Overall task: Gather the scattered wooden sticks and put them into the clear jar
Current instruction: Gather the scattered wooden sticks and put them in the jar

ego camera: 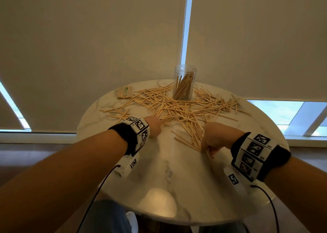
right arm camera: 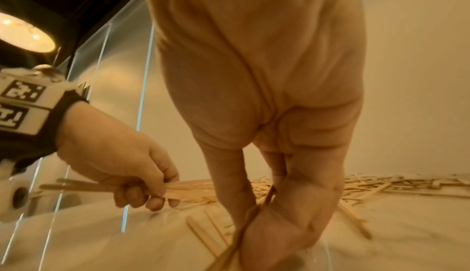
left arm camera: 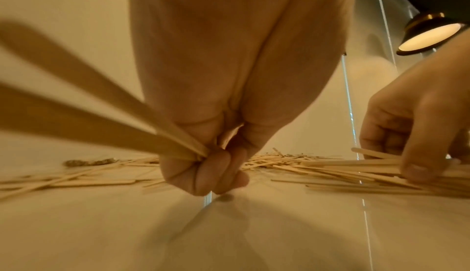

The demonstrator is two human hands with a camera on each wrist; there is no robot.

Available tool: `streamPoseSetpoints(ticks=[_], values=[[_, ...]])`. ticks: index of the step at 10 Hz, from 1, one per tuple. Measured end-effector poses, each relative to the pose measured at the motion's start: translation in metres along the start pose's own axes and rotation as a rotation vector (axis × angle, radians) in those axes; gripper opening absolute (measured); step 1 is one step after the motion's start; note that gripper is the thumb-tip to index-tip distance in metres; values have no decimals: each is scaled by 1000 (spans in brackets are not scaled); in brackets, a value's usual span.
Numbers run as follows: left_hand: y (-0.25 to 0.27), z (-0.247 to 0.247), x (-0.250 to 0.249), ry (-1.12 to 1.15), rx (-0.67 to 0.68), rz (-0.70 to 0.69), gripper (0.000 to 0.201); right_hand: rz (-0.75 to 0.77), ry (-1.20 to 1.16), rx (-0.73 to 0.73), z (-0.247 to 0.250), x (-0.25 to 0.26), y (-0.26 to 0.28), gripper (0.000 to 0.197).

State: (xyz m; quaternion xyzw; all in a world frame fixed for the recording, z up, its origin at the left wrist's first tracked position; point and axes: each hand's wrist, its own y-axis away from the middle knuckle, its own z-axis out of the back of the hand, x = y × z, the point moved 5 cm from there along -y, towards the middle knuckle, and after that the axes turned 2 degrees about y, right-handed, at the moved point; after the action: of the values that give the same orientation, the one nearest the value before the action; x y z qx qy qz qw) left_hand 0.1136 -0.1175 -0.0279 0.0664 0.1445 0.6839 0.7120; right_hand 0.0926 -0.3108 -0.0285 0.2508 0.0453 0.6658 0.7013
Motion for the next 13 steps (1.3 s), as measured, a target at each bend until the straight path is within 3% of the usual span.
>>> streamPoseSetpoints(ticks=[2,3,5,6,7,9,10,11,12,13], values=[[2,1,10,406,-8,62,28,11,-305,-18,10,-1,12,5],[-9,-7,8,640,15,53,55,89,-409,-76,14,5,14,10],[-7,4,-22,976,-128,-64,93,335,-537,-228,21,44,18,8],[-5,10,-32,1060,-201,-105,66,438,-543,-295,23,63,18,15],[-9,16,-21,1121,-327,-57,53,486,-489,-337,23,72,16,14],[-8,17,-16,1116,-446,-125,54,479,-372,-506,23,80,16,15],[-3,24,-11,1184,-493,-139,46,483,-429,-454,21,78,16,14],[-3,30,-5,1407,-456,-179,30,508,-501,-452,28,74,21,15],[1,29,-9,1446,-362,-263,24,513,-496,-621,51,74,28,28],[11,18,-26,1314,-216,-345,32,568,-551,-755,82,79,35,45]])
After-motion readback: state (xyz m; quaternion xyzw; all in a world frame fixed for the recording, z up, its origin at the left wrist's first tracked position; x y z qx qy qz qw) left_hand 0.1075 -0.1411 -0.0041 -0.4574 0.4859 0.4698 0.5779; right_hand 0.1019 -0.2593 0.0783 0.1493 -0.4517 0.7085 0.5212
